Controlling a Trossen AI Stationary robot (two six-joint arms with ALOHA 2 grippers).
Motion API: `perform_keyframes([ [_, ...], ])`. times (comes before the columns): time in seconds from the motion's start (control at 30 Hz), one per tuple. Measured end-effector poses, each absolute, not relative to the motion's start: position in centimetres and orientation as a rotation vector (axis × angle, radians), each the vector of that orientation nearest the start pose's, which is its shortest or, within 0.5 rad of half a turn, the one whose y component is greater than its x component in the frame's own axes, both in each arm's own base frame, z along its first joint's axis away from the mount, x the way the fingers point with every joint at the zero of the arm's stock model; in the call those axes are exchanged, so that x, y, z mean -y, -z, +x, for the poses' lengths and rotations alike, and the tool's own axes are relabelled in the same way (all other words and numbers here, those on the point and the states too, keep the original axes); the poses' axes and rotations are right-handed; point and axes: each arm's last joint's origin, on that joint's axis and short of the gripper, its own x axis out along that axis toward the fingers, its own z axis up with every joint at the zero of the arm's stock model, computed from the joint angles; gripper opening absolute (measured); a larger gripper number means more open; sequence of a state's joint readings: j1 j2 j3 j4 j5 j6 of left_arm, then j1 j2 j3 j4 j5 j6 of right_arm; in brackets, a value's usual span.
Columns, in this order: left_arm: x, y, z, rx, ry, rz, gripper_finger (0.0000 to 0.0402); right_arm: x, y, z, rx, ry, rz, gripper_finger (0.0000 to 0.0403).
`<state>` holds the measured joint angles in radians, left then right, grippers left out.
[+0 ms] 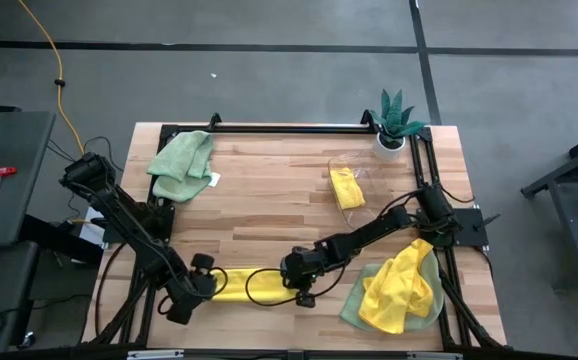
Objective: Fold microfiber towels
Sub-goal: Fold the top yellow microfiber towel
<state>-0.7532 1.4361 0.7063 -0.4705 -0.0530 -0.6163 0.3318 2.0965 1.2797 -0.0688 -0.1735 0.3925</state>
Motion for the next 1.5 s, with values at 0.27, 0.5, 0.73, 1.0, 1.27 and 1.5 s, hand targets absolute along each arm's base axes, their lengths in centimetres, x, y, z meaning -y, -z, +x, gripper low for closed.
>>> perform_keyframes([
  [0.27, 16.2, -18.1, 18.0, -1.162, 0.256, -0.005, 0.019, -14.1, -12.0, 40.0, -0.973, -0.3, 0.288, 0.0],
  [0.5, 15.6, -19.1, 18.6, -0.961, 0.132, 0.143, 0.0194, -14.1, -12.0, 40.1, -0.973, -0.3, 0.289, 0.0],
  [0.73, 15.1, -15.5, 19.1, -0.928, 0.046, 0.001, 0.0148, -14.1, -12.0, 40.1, -0.972, -0.299, 0.29, 0.0],
  [1.0, 14.9, -13.2, 18.7, -0.958, -0.051, 0.009, 0.0029, -14.1, -12.0, 40.1, -0.971, -0.292, 0.288, 0.0],
  [1.27, 15.3, -12.7, 17.3, -1.058, -0.013, 0.084, 0.0015, -14.1, -12.0, 40.0, -0.974, -0.292, 0.286, 0.0],
  [1.5, 14.9, -13.8, 16.0, -1.111, 0.016, 0.115, 0.0001, -14.1, -12.0, 40.0, -0.981, -0.292, 0.285, 0.0],
])
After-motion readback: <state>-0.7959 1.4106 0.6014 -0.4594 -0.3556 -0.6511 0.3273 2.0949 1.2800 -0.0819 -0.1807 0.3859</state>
